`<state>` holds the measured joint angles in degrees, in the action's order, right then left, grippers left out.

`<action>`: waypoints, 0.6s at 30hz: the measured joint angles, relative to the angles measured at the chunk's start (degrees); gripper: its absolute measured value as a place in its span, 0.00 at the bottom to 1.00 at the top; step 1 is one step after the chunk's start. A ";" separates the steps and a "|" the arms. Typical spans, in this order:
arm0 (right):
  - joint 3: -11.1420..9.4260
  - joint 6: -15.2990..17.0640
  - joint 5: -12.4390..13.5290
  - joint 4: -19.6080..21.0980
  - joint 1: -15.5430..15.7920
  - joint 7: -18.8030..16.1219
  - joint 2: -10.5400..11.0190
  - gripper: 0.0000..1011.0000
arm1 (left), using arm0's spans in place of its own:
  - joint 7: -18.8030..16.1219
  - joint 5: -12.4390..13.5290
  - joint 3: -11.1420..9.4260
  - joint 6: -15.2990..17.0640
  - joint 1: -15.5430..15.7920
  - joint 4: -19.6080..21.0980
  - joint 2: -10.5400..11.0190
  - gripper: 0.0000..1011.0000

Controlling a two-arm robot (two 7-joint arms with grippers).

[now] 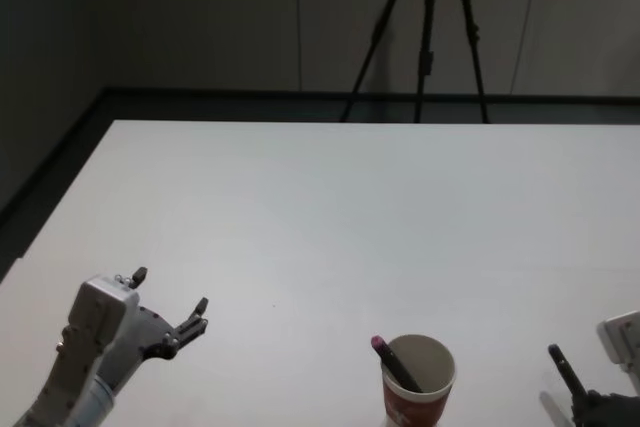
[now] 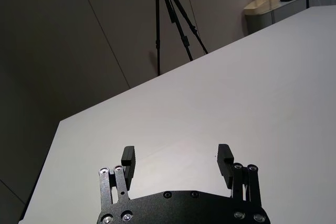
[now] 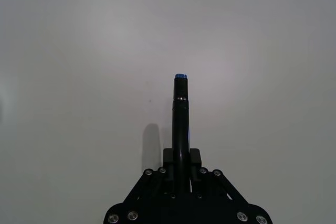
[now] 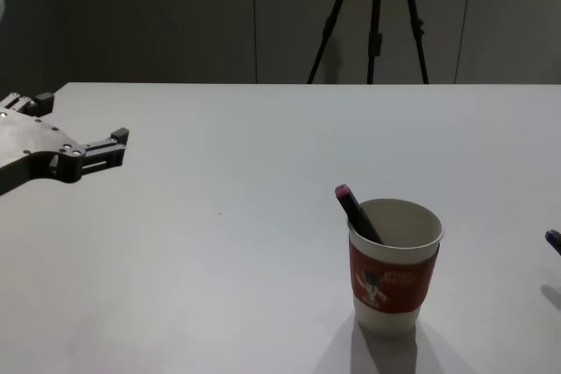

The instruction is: Place the pen into the pen holder.

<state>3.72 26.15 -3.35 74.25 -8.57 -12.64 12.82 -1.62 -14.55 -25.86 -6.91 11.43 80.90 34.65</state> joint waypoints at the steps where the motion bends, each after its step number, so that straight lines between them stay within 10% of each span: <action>1: 0.16 -1.28 -0.18 0.45 0.27 -0.28 0.21 0.17 | 0.00 0.00 0.00 0.00 0.00 0.00 0.00 0.99; 18: 2.04 -12.75 0.11 3.09 1.17 -2.27 2.06 0.17 | 0.00 0.00 0.00 0.00 0.00 0.01 0.00 0.99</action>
<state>5.76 13.40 -3.24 77.34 -7.40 -14.91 14.88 -1.62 -14.55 -25.86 -6.91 11.43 80.90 34.64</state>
